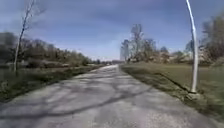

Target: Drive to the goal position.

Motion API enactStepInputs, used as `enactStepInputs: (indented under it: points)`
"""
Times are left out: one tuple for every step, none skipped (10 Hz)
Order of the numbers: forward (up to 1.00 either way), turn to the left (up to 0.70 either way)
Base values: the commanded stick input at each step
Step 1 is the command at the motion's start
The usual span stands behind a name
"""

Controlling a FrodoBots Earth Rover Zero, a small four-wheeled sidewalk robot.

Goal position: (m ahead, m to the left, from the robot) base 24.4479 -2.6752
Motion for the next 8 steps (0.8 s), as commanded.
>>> enactStepInputs:
  points:
    - [0.85,0.00]
    - [0.85,0.00]
    - [0.85,0.00]
    - [0.85,0.00]
    - [0.85,0.00]
    - [0.85,0.00]
    - [0.85,0.00]
    - [0.85,0.00]
